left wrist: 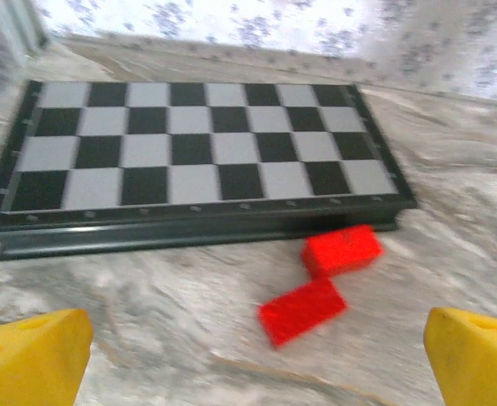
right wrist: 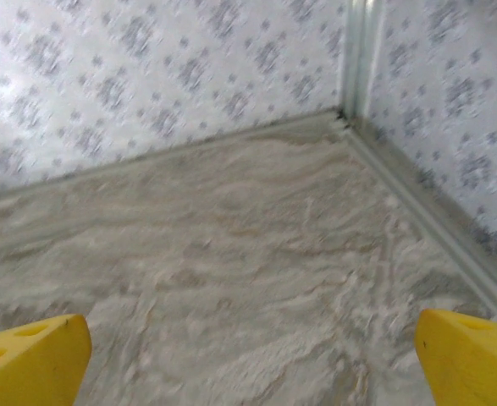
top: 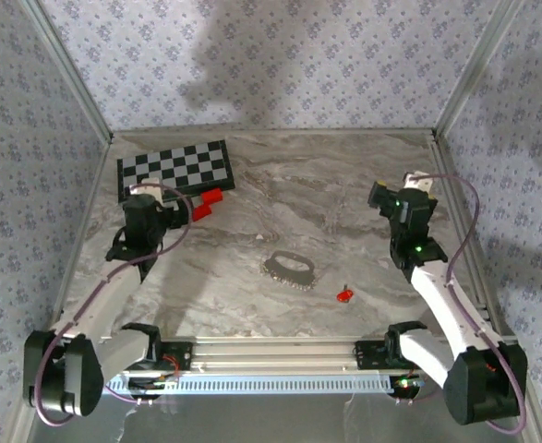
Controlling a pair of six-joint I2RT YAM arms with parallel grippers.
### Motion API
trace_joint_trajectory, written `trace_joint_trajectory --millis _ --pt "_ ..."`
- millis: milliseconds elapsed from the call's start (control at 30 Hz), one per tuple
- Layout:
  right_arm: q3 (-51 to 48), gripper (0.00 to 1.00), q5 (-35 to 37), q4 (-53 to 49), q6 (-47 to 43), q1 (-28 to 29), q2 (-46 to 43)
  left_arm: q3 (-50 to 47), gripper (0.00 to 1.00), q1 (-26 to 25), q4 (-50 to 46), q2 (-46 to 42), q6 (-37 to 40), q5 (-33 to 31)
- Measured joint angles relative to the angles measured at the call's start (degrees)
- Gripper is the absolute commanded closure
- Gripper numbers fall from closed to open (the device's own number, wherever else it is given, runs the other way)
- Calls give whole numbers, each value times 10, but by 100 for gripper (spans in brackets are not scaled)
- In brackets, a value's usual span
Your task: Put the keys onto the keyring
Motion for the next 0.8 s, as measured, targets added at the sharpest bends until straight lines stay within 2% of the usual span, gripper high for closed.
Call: trace_joint_trajectory --millis 167,367,567,800 --pt "14 0 -59 -122 13 48 -19 68 0 -79 -119 2 -43 69" --pt "33 0 -149 -225 24 101 -22 89 0 -177 -193 34 -58 154" --pt "27 0 -231 -275 54 119 -47 89 2 -213 -196 87 -60 235" --pt "-18 3 -284 -320 92 148 -91 89 6 -277 -172 140 -70 275"
